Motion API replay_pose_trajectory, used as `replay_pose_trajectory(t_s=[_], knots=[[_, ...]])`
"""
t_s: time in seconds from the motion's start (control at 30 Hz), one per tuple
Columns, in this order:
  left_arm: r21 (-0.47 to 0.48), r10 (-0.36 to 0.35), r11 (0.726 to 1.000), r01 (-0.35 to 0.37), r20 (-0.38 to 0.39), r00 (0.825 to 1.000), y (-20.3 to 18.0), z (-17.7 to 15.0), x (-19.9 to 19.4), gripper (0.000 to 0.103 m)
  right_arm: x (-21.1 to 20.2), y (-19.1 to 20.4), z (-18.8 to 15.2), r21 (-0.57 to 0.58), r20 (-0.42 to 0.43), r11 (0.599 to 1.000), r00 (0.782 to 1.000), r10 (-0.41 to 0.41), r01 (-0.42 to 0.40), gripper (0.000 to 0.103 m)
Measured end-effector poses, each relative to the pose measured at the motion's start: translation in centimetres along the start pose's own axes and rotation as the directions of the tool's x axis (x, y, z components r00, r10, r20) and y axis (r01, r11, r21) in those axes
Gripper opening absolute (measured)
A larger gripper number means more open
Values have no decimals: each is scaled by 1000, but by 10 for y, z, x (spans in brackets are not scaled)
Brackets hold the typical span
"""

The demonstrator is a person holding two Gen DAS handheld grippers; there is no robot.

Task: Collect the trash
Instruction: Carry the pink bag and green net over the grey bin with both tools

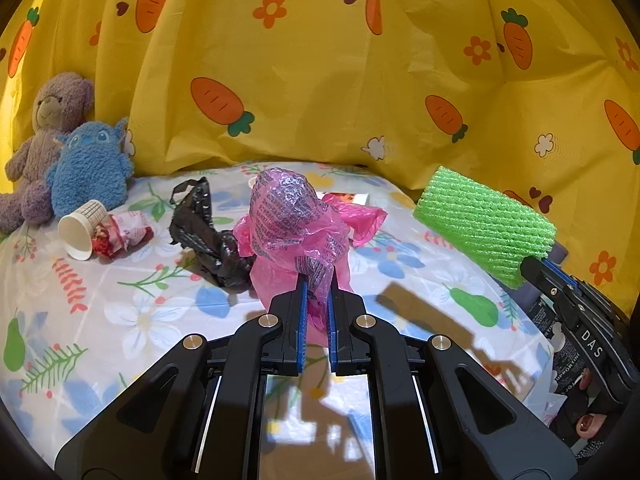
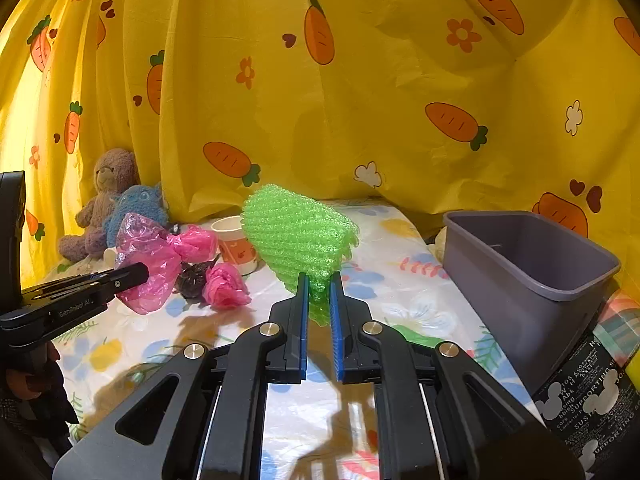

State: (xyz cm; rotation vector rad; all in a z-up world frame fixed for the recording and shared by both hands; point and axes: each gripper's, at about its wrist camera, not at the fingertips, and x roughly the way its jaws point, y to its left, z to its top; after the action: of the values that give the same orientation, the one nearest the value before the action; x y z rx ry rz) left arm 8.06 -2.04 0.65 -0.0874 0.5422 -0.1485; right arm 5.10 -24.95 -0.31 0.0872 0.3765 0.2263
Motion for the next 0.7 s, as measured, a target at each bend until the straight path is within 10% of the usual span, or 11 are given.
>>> replay_pose_trajectory(t_s=[0.4,0.7], knots=[[172,-185,970,173,57,981,-119,62,14,7,-18,-81,31,39,76,973,970,-230,228,11],[250,-365,903,349,18,931,-205,87,66,7,-3,-152,39,119,9,921,927,-375,372,11]])
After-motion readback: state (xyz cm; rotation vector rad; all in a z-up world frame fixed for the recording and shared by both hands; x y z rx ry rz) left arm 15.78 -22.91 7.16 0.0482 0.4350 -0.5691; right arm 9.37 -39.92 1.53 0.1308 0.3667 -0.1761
